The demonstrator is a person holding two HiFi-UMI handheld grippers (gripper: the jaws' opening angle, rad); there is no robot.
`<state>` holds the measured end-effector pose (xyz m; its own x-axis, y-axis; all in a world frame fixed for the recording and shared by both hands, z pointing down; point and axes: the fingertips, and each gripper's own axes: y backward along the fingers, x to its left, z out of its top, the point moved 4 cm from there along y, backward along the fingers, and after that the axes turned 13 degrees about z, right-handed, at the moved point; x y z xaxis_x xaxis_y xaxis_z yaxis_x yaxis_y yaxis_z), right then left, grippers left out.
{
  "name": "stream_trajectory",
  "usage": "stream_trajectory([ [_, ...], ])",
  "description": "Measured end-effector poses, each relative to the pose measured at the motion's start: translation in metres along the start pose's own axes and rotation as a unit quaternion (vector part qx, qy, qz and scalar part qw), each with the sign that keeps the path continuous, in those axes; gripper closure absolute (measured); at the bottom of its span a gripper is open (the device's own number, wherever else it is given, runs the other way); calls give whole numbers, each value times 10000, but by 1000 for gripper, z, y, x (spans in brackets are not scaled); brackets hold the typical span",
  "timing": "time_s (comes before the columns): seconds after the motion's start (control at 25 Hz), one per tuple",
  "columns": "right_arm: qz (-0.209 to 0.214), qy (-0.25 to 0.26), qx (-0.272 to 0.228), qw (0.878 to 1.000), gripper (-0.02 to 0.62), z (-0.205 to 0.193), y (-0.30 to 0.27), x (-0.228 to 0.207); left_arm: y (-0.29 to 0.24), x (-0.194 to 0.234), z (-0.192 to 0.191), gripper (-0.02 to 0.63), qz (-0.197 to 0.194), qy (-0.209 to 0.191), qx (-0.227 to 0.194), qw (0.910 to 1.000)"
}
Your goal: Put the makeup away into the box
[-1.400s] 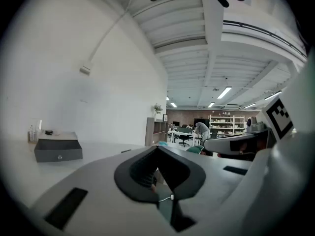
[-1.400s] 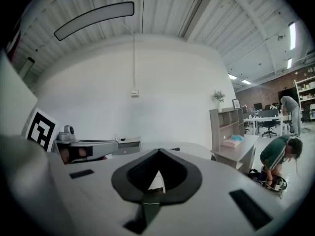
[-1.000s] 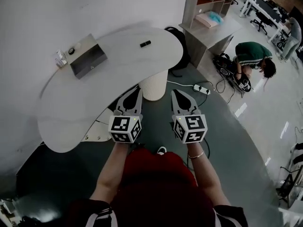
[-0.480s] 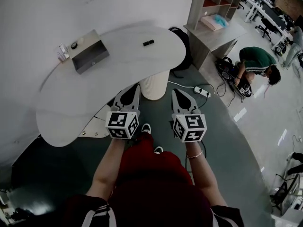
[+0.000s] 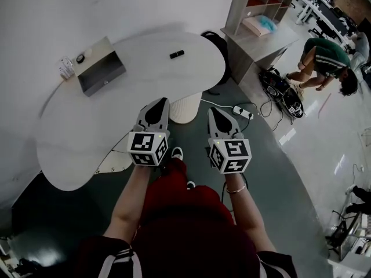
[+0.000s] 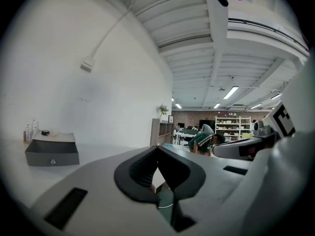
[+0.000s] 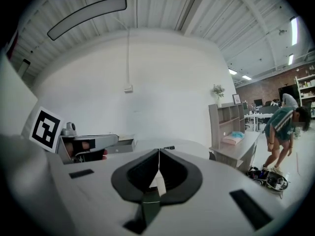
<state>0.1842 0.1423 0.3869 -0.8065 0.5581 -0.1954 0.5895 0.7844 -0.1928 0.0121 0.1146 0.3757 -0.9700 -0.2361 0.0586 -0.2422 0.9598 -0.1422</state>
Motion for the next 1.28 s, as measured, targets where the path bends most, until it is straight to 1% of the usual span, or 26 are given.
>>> stream_trajectory([
  [0.24, -10, -46, 86, 10000, 580, 4, -36, -22, -42, 10, -7, 584, -51, 78, 172, 9998],
  [0.64, -80, -164, 250, 9995, 580, 11, -98, -52, -112, 39, -10, 584, 5, 28, 413, 9991],
  [0.96, -285, -174, 319, 9989, 580, 20, -135, -70, -155, 59, -11, 584, -116, -39, 588, 9982],
  [1.28, -352, -152, 385, 9985, 580, 23, -163, -75, -183, 70, -14, 584, -320, -35, 630, 9975],
])
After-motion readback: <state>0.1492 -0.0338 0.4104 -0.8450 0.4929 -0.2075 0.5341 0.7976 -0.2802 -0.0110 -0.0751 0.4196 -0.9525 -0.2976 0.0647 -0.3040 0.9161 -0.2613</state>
